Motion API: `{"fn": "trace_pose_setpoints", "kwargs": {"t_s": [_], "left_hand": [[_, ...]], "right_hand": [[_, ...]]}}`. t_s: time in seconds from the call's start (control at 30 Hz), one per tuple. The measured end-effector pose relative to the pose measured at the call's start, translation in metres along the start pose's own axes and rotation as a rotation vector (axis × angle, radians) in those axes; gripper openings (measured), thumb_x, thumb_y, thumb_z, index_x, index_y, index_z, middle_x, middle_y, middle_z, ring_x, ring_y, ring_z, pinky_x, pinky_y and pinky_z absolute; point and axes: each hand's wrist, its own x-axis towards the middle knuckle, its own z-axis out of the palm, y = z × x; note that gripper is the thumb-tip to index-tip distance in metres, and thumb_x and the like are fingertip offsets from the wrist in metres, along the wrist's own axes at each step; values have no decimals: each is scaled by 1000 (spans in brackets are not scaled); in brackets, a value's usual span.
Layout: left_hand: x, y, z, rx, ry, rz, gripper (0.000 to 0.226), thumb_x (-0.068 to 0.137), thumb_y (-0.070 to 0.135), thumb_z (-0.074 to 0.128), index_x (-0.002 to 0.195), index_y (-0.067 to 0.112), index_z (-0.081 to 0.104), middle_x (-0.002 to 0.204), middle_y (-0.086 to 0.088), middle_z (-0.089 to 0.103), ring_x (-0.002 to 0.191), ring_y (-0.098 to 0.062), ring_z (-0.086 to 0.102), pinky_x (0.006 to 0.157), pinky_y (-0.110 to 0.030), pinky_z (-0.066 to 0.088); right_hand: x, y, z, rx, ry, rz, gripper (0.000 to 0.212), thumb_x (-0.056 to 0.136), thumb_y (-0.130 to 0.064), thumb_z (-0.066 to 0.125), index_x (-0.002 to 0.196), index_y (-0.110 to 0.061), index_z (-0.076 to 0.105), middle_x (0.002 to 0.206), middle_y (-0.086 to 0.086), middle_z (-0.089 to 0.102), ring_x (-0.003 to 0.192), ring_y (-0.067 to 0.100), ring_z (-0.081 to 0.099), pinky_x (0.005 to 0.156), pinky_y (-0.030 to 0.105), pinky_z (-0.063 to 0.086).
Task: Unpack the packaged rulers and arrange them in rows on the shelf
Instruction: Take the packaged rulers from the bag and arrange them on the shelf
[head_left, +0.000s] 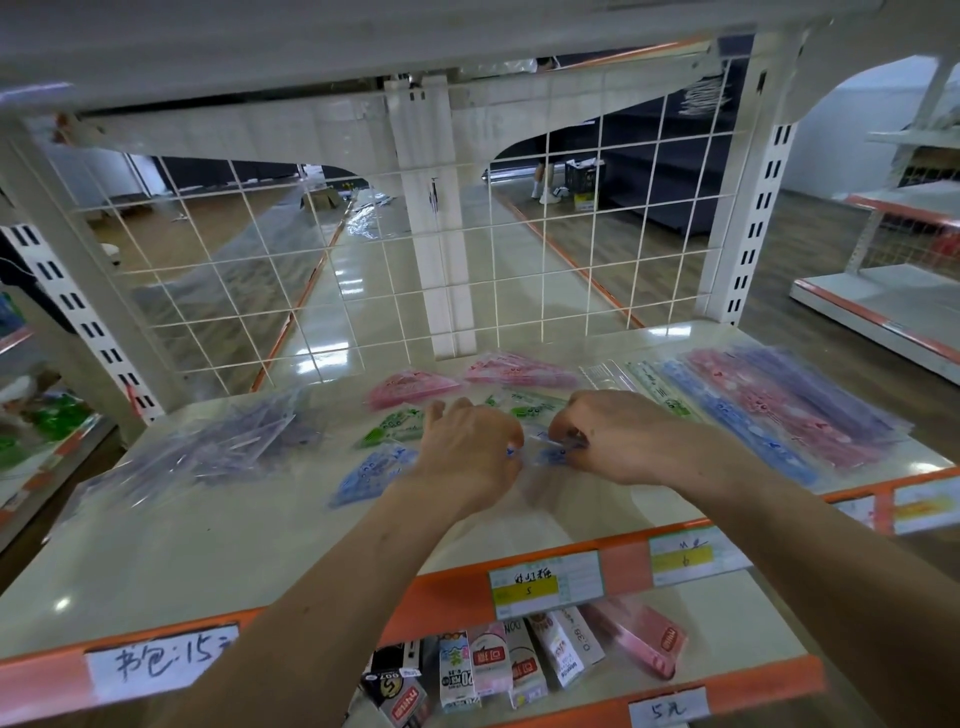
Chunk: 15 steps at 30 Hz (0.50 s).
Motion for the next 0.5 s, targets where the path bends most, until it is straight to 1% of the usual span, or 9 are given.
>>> {"fn": "trace_pose_setpoints", "kwargs": {"t_s": [0.07, 0.13, 0.2, 0.23, 0.27, 0.3, 0.37, 0.43, 0.5], "left_hand": [[0, 1, 0, 15, 6, 7, 23, 95, 35, 52, 114, 32, 65, 116, 4, 63, 114, -21, 48, 106, -38, 27], [-2, 3, -1, 35, 11, 18, 24, 95, 34, 51, 114, 32, 65, 116, 3, 63, 113, -21, 48, 105, -39, 28], [-2, 4, -2, 54, -2, 19, 24, 95, 33, 51, 115, 32, 65, 117, 3, 62, 113, -21, 48, 105, -40, 28], [-3, 5, -2, 55, -15, 15, 25, 95, 34, 51, 116, 31, 64, 118, 2, 62, 114, -22, 47, 105, -41, 27], [-4, 3, -3, 47, -20, 9, 25, 94, 35, 51, 116, 31, 64, 119, 1, 61, 114, -22, 47, 106, -42, 26], [-5, 3, -4, 35, -18, 5, 26, 94, 35, 52, 116, 31, 64, 121, 1, 60, 116, -22, 46, 107, -42, 26], [-10, -7, -9, 10, -2, -12, 31, 92, 35, 53, 121, 30, 61, 125, 0, 58, 119, -23, 46, 107, -40, 25], [-16, -23, -13, -21, 14, -33, 36, 91, 35, 55, 126, 29, 58, 128, 0, 56, 122, -22, 46, 107, -38, 26], [-26, -46, -19, -82, 54, -80, 40, 86, 43, 57, 123, 29, 61, 127, 1, 59, 121, -19, 50, 106, -34, 31]], "right_hand": [[0, 1, 0, -14, -4, 12, 24, 92, -17, 54, 114, -22, 64, 109, 3, 55, 99, 23, 55, 73, 26, 33], [1, -1, 0, -37, -5, 10, 22, 92, -15, 53, 109, -23, 65, 104, 2, 53, 94, 22, 54, 71, 27, 33], [3, -2, 1, -74, -6, 3, 15, 91, -14, 53, 88, -25, 62, 97, 1, 52, 87, 22, 53, 64, 25, 33], [3, -1, 2, -83, -6, 2, 20, 91, -15, 53, 75, -27, 54, 95, 1, 52, 85, 22, 53, 60, 24, 32], [4, -2, 1, -88, -11, -7, 24, 90, -17, 54, 69, -27, 48, 94, 1, 53, 86, 23, 55, 59, 25, 32], [4, 0, 0, -85, -12, -23, 20, 89, -21, 55, 70, -25, 49, 95, 0, 55, 91, 23, 58, 62, 25, 34], [7, -2, -7, -77, -1, -51, 6, 88, -30, 56, 90, -26, 60, 107, 0, 60, 99, 21, 59, 74, 28, 44], [12, -10, -16, -73, 32, -72, 23, 88, -31, 56, 110, -28, 61, 119, -2, 57, 107, 19, 56, 86, 31, 47], [21, -28, -24, -70, 82, -130, 30, 90, -34, 54, 119, -30, 58, 128, -6, 53, 113, 15, 52, 87, 25, 42]]}}
